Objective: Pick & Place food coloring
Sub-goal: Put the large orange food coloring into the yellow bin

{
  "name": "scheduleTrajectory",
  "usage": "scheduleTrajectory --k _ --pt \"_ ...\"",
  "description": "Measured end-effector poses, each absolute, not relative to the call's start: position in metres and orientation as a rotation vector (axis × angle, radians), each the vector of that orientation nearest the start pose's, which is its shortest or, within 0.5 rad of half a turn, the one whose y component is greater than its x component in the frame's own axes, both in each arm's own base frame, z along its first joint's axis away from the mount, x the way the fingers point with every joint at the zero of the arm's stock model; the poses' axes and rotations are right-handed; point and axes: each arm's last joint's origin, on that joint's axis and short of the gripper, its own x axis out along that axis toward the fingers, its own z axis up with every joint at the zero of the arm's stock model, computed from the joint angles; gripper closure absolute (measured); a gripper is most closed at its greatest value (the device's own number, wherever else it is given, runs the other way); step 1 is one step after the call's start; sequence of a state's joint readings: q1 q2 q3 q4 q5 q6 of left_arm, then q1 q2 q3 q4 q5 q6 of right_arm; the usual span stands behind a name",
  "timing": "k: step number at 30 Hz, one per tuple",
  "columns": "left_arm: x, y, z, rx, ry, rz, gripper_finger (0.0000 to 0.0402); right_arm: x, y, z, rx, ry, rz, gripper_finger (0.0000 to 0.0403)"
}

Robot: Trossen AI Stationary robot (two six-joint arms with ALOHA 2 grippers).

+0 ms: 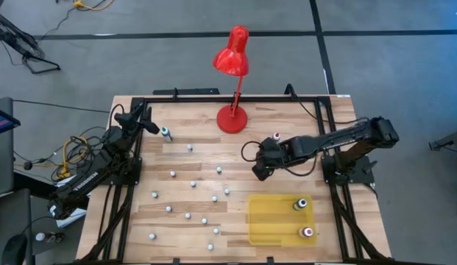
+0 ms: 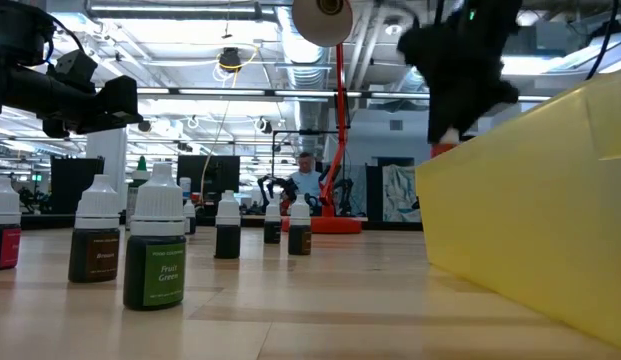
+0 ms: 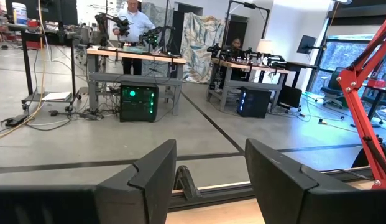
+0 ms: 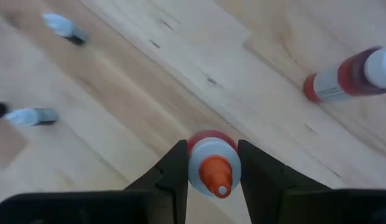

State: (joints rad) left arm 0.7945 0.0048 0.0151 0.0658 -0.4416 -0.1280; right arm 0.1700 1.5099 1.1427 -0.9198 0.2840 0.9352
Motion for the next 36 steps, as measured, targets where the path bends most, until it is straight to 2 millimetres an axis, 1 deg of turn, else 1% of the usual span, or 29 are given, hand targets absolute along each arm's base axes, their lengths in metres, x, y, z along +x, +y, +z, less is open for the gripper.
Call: scheduleTrajectory --k 3,6,10,12,14,16,20,23,27,32,36 --pt "0.057 0.076 0.174 -0.097 -0.159 1.228 0.0217 0.274 0.052 0.263 0.53 1.055 -0.633 0.0301" --pt "0.057 0.076 0.174 -0.097 -0.159 1.228 0.0217 0.27 0.069 0.278 0.543 1.05 -0.604 0.0301" --pt "0.057 0.076 0.174 -0.097 -0.159 1.228 0.0217 0.265 0.1 0.296 0.575 1.036 -0.552 0.0301" --pt "0.057 0.076 0.174 -0.097 -0.159 1.228 0.0217 0.259 0.115 0.304 0.603 1.025 -0.525 0.0301" --pt "0.057 0.076 0.174 -0.097 -0.159 1.228 0.0217 0.252 0.13 0.307 0.646 1.016 -0.509 0.0301" --pt "0.057 0.076 0.174 -0.097 -0.159 1.228 0.0217 0.244 0.144 0.305 0.682 1.027 -0.517 0.0301" --pt "0.057 0.076 0.174 -0.097 -0.159 1.228 0.0217 0.237 0.173 0.29 0.72 1.062 -0.551 0.0301" --pt "0.057 0.076 0.174 -0.097 -0.159 1.228 0.0217 0.237 0.193 0.283 0.744 1.074 -0.569 0.0301" --pt "0.057 0.076 0.174 -0.097 -0.157 1.228 0.0217 0.237 0.216 0.275 0.704 1.115 -0.611 0.0301" --pt "0.057 0.076 0.174 -0.097 -0.157 1.229 0.0217 0.233 0.239 0.262 0.637 1.162 -0.702 0.0301" --pt "0.057 0.076 0.174 -0.097 -0.157 1.228 0.0217 0.221 0.252 0.255 0.634 1.165 -0.762 0.0286"
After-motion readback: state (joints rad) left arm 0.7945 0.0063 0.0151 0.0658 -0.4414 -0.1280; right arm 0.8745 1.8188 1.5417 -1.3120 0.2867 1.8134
